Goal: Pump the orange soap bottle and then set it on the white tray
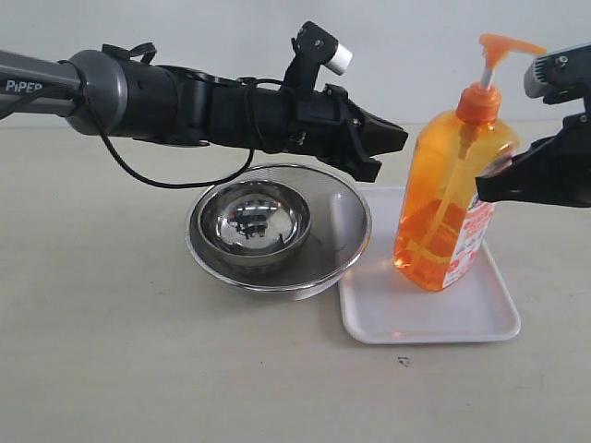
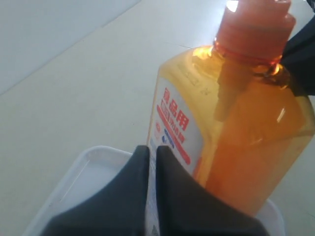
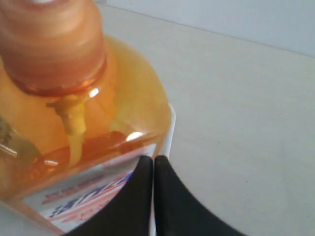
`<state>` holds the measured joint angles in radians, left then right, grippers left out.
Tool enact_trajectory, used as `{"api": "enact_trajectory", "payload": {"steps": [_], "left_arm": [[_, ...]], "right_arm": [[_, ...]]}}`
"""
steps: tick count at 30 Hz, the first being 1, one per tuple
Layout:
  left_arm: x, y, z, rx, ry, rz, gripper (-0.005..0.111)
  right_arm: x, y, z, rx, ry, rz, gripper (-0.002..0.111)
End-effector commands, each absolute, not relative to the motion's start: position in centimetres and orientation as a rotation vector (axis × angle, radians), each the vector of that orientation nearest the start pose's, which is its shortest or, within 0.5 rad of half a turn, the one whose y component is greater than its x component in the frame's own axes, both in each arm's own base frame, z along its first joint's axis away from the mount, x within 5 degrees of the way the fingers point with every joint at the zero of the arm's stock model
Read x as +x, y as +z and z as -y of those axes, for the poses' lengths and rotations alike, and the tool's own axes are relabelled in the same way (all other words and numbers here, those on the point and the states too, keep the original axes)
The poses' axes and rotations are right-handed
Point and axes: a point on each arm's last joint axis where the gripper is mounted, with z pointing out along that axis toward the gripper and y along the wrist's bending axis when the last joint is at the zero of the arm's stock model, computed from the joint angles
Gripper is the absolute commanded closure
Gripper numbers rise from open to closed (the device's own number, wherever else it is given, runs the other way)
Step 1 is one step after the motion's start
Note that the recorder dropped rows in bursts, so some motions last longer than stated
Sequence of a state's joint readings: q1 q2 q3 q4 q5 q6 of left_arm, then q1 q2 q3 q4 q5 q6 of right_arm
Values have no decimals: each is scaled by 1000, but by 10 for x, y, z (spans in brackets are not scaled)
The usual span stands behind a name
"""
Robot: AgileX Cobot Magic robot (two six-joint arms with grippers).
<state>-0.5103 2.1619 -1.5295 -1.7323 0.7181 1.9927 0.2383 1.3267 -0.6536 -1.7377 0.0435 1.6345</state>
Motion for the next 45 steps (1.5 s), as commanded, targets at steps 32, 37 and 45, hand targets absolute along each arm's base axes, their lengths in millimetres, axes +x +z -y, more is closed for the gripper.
{"api": "enact_trajectory", "payload": {"steps": [32, 37, 45], "left_arm": [[369, 193, 310, 1122, -941, -1729, 102], [367, 194, 310, 1126, -974, -1733, 102], [364, 195, 312, 1119, -1030, -1737, 102]], "right_arm": [[296, 238, -66, -506, -56, -2090, 109], [298, 242, -66, -521, -66, -2072, 109], [302, 249, -68, -529, -61, -2048, 109]]}}
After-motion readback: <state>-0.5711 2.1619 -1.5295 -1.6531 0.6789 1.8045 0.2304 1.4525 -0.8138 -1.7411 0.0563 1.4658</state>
